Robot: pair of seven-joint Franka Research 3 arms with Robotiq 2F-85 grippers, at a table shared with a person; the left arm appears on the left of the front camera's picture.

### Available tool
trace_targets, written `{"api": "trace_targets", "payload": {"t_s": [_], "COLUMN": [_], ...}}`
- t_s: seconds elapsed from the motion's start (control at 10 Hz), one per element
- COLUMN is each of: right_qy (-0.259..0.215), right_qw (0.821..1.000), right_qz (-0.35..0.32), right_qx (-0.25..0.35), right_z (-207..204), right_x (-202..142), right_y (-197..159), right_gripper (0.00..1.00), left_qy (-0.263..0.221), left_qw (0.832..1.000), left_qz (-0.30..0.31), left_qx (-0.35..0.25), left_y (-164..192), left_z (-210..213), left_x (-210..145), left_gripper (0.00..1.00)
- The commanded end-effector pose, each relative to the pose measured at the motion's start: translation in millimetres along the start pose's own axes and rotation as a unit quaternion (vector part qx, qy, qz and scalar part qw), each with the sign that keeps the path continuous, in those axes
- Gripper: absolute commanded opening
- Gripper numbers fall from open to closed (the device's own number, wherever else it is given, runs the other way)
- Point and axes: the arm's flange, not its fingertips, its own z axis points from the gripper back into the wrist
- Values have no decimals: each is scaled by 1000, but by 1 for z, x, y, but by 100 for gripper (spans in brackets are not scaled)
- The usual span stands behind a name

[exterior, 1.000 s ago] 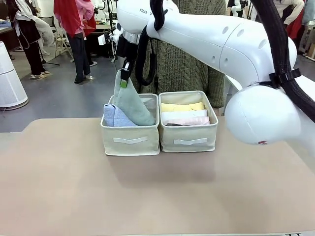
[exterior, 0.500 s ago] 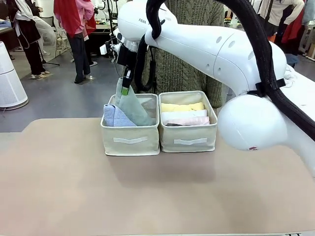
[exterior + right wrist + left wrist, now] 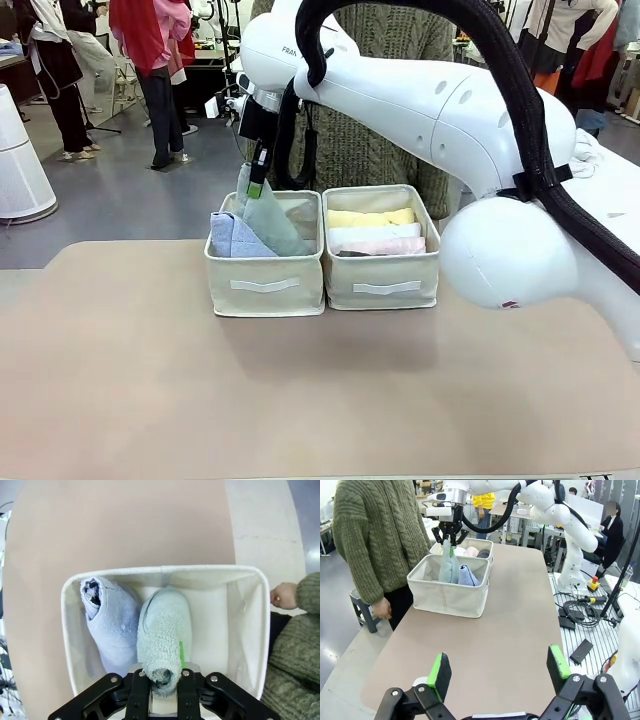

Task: Sort the towels based on their folding style.
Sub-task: Pick up another triangle-folded towel from the table and place it in the left Fabric basket.

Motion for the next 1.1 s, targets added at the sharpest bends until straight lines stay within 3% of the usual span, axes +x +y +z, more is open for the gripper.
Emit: {"api": "trace_targets", "payload": {"t_s": [0.0,1.0], "right_qy": [-17,-30], "right_qw": [1000,999], "right_qz": [12,22], "right_qx": [0,27], "right_z": [1,-28], "right_x": [23,12], "right_y": [-30,-34], "right_gripper": [18,18], "left_qy": [-6,-6], "left_qw": [1000,1000], "left_qz": [-3,-3], "left_qx": [4,4], "left_y": [-2,-2], "left_z": [0,0], "left_x": [2,2], "left_gripper": [100,100]}}
